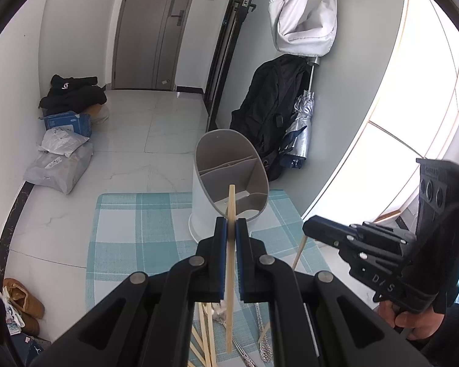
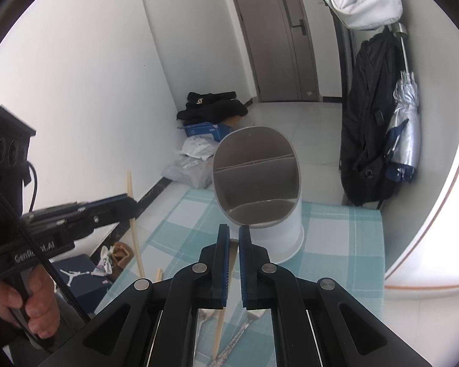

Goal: Organize utensils
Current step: 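Lift the chopsticks with both grippers and carry them over the white caddy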

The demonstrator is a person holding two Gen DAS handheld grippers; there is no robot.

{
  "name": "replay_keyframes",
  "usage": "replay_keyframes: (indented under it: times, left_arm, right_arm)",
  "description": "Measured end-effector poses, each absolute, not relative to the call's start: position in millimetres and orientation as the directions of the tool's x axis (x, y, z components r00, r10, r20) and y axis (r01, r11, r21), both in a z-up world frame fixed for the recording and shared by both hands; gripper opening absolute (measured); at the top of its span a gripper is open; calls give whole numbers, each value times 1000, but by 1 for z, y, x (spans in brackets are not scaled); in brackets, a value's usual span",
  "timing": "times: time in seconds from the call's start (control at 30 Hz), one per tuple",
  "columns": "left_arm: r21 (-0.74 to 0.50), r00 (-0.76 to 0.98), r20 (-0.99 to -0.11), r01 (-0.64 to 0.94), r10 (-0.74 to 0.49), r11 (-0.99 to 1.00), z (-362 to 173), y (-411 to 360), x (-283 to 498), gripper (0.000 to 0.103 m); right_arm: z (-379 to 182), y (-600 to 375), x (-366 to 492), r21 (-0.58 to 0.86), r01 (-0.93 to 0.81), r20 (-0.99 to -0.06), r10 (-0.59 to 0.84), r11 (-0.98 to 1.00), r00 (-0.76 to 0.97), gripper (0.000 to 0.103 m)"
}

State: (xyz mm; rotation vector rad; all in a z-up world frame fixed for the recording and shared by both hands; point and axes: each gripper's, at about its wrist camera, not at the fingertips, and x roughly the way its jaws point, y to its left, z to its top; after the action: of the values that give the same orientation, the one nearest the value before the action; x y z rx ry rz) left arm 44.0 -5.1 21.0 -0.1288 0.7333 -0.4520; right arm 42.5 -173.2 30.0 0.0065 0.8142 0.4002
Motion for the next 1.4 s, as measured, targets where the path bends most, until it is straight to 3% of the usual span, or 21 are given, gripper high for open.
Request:
replay_keyframes:
  times: [0.87,1.4]
  left_arm:
    - [-316,622,-561,450,-547,835,99,-25,76,3]
    - [-304,743,-387,456,-546,836,132,-1,147,3]
  right_arm:
    - [92,-201,69,197,-381,-654,410,903,635,5]
    - [202,-178,160,100,-448,-512,432,888,742,5]
